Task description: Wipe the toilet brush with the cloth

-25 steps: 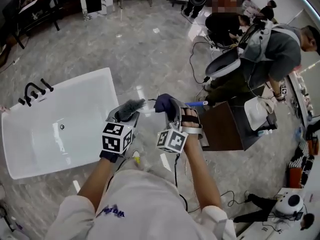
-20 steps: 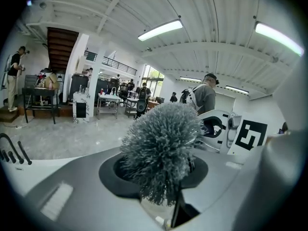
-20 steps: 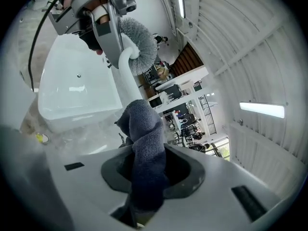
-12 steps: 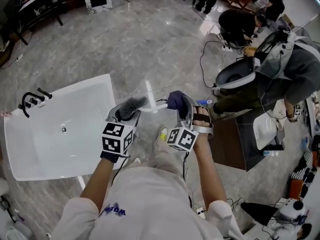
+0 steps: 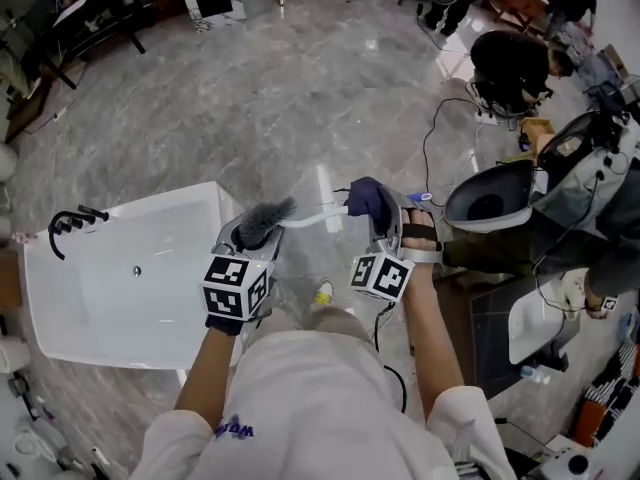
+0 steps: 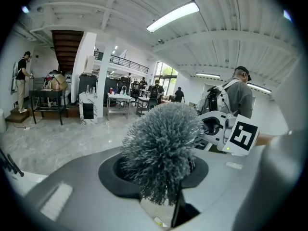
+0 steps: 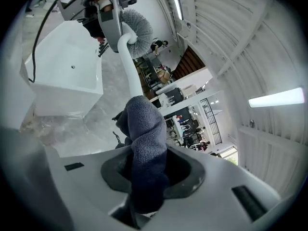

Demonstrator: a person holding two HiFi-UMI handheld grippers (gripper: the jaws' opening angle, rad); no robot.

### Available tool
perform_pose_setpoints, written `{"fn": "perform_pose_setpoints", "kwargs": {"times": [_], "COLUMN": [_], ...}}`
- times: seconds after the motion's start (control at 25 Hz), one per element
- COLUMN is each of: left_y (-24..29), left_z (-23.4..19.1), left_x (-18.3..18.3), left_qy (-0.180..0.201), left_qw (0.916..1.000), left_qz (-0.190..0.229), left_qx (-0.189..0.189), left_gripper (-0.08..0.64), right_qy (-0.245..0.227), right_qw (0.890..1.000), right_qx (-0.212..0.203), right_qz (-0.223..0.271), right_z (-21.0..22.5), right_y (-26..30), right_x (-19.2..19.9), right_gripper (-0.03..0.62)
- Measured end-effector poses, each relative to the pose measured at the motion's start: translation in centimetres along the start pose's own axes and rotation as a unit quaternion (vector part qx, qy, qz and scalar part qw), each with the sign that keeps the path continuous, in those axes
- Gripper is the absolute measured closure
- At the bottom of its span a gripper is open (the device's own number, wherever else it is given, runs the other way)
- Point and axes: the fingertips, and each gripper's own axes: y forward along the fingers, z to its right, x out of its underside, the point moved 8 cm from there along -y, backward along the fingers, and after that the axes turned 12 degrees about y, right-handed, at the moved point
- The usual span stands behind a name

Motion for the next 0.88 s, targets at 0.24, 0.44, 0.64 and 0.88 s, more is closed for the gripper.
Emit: {"fn": "perform_pose_setpoints", "kwargs": {"times": [0.24,0.44,0.64,0.88], "left_y": [3.5,5.9,9.6,15.1], "left_z": [-2.9,-6.4,-12.7,-21.1], "left_x": [-6.7,-8.1,-6.5,-11.4], "left_qy": [-0.014,-0.028,-0.042,-0.034], "left_qw": [0.9995,0.9980,0.9982,0.9979], "left_qz": [-0.008,-0.013,0.011,0.055], "left_qx": [-0.029,-0.055,-0.041,0.007], "left_gripper": [0.400,0.400,0.399,0.400], "right_qy": [-0.010,-0.017,-0.026,-0.005], "right_qw": [0.999,0.998,0.998,1.000], "right_qx": [-0.007,-0.040,-0.037,0.010], "right_qz": [0.030,0.049,0.050,0.003], "right_z": [7.7,9.4,8.7,14.0], "right_y": [6.8,11.9,17.4,23.1], "right_x": [-0.6,-2.7,-5.5,-10.5], "right_gripper": [0.466,0.471,0.466,0.456]}}
